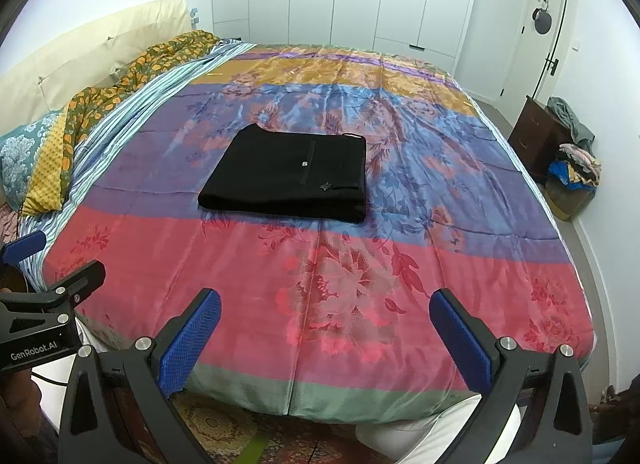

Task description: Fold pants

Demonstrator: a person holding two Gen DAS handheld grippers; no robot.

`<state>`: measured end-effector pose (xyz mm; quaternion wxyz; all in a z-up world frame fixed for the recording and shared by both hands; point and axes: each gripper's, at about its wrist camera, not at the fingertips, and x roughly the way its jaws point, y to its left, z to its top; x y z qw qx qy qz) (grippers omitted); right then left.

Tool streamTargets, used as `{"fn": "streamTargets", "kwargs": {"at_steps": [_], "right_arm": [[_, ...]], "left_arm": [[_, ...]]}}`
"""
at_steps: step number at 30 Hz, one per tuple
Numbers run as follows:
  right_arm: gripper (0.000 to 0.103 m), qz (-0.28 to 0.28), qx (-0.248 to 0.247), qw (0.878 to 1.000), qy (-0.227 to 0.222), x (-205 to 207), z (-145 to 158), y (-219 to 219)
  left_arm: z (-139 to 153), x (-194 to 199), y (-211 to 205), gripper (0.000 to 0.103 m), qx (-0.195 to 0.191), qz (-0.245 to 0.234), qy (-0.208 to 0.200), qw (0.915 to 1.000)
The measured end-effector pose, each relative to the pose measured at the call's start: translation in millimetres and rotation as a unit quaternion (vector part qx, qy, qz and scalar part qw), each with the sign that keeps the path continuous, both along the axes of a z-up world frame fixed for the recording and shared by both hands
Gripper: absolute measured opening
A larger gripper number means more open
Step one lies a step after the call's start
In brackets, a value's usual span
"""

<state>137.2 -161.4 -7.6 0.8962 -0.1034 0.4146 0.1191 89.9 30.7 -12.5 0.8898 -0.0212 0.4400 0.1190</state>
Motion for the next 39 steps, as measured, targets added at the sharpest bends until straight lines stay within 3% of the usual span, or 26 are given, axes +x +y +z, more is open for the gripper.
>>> {"fn": "streamTargets", "kwargs": {"at_steps": [39], "right_arm": [[0.103,-0.008,-0.011,1.0,0.005,2.2,-6.9,-3.5]], "left_arm": [[-5.6,1.2,-1.4,0.102,0.0,-0.001,0.007,1.0]]}}
